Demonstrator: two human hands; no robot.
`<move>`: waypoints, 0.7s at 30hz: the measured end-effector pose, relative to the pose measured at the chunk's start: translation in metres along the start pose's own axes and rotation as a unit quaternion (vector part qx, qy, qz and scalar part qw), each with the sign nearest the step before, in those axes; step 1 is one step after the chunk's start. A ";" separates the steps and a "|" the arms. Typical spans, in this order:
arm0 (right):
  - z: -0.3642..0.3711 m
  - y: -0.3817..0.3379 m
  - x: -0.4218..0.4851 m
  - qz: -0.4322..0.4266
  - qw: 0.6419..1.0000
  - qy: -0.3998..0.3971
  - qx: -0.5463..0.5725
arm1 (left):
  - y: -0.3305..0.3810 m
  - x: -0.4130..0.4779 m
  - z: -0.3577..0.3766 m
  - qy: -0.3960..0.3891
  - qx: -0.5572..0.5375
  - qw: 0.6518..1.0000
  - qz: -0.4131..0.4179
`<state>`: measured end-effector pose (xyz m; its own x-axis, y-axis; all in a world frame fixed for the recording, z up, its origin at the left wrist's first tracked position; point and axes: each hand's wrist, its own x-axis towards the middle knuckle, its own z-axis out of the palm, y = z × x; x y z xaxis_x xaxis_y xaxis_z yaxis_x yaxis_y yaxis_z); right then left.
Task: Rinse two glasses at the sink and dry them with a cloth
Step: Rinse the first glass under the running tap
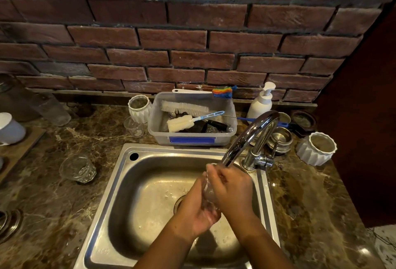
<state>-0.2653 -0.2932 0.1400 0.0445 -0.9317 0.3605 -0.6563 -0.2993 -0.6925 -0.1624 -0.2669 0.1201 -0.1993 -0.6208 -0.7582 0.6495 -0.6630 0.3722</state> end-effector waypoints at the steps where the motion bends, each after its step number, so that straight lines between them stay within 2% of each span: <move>1: 0.000 0.001 0.003 0.049 0.997 -0.001 0.056 | 0.003 0.000 -0.002 -0.007 0.026 1.000 0.003; 3: -0.003 0.003 0.011 0.149 0.970 -0.056 0.183 | 0.011 -0.002 -0.006 -0.036 0.075 0.997 0.010; 6: -0.008 0.008 0.019 0.169 0.936 -0.144 0.272 | 0.021 -0.004 -0.009 -0.082 0.115 0.990 0.006; 8: -0.005 0.005 0.018 0.184 0.950 -0.144 0.209 | 0.019 -0.005 -0.002 -0.067 0.106 0.992 0.020; 10: 0.001 -0.002 0.011 0.178 0.971 -0.131 0.092 | 0.014 -0.001 0.005 -0.040 0.069 0.996 0.049; 13: 0.009 -0.005 -0.003 0.087 0.987 -0.136 -0.014 | 0.009 0.008 0.004 -0.023 0.060 0.995 0.079; 15: 0.003 -0.004 0.001 0.111 0.985 -0.135 0.017 | 0.004 0.012 -0.003 -0.026 0.078 0.993 0.089; 18: -0.007 -0.001 0.020 0.247 0.956 -0.112 0.116 | 0.002 0.011 0.000 -0.034 0.085 0.993 0.070; 19: -0.006 0.000 0.023 0.266 0.948 -0.095 0.149 | 0.002 0.011 0.003 -0.045 0.074 0.994 0.073; 21: -0.002 -0.002 0.020 0.250 0.946 -0.100 0.178 | 0.005 0.011 0.008 -0.049 0.041 0.995 0.083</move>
<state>-0.2642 -0.3109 0.1499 -0.0392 -0.9850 -0.1683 -0.3387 0.1716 -0.9251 -0.1668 -0.2805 0.1180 -0.1676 -0.7594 -0.6287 0.6175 -0.5780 0.5335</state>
